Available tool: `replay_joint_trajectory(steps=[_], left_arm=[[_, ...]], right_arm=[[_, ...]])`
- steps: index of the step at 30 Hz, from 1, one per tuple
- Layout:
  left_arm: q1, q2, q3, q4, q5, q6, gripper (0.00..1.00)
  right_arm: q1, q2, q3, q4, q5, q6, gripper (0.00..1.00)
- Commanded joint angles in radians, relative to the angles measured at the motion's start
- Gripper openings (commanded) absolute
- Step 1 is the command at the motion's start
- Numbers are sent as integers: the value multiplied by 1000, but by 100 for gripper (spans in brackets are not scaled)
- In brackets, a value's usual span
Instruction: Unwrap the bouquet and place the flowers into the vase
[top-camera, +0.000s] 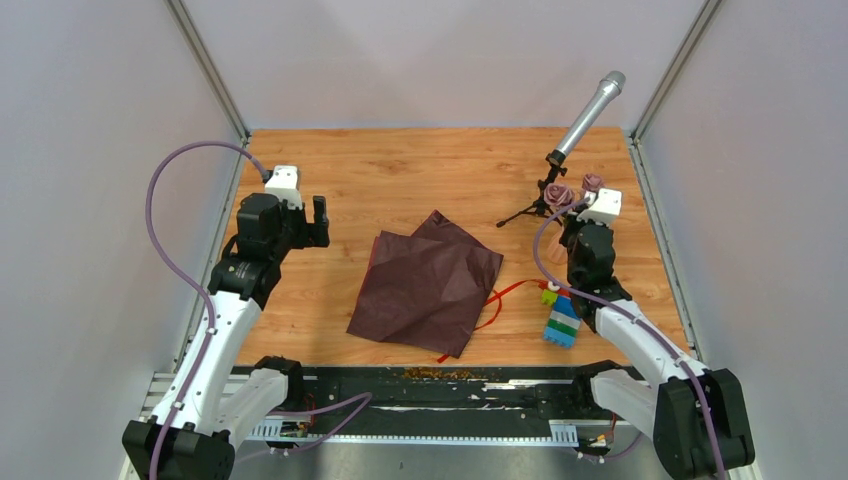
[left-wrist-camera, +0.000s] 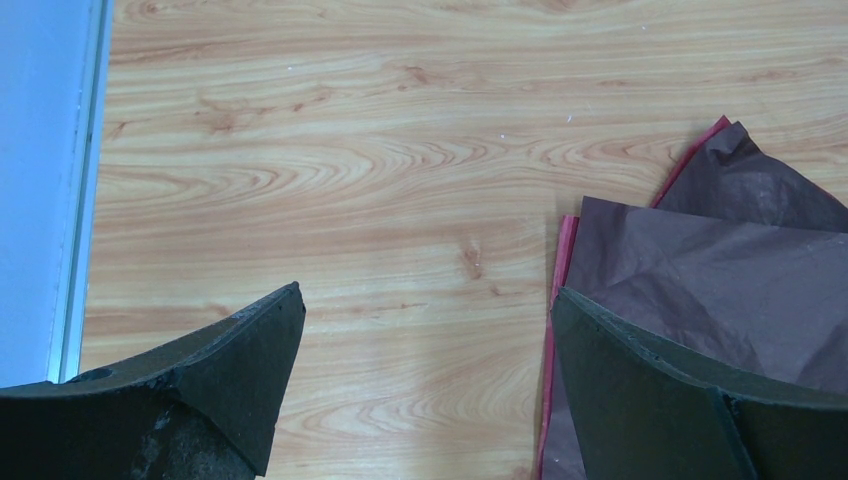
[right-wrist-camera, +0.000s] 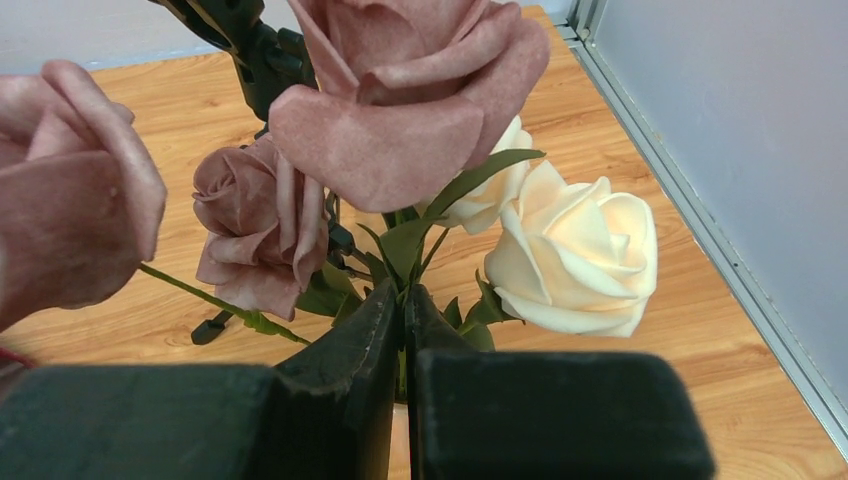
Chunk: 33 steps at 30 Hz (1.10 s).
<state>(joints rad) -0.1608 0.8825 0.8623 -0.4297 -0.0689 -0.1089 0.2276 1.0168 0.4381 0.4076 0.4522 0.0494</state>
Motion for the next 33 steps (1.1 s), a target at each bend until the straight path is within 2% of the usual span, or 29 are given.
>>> replay_joint_trajectory(steps=[1, 5, 8, 13, 16, 19, 25, 33], left_arm=[[7, -14, -8, 33, 2, 15, 100], [7, -16, -8, 33, -1, 14, 100], [7, -17, -9, 33, -1, 12, 100], [7, -21, -11, 31, -9, 10, 100], [7, -23, -11, 30, -11, 5, 100], [7, -25, -12, 27, -14, -5, 100], [7, -59, -2, 11, -56, -53, 100], [7, -134, 135, -107, -179, -49, 100]], right_arm=[[-5, -5, -6, 9, 8, 36, 10], [-5, -30, -7, -9, 6, 34, 23], [-4, -57, -8, -29, 3, 32, 38], [-4, -113, -11, -78, -8, 22, 52], [-4, -152, -10, -123, -15, 21, 73], [-4, -199, -6, -180, -27, 32, 83], [-5, -334, 52, -353, -78, 50, 94], [-4, -408, 294, -603, -108, 63, 95]])
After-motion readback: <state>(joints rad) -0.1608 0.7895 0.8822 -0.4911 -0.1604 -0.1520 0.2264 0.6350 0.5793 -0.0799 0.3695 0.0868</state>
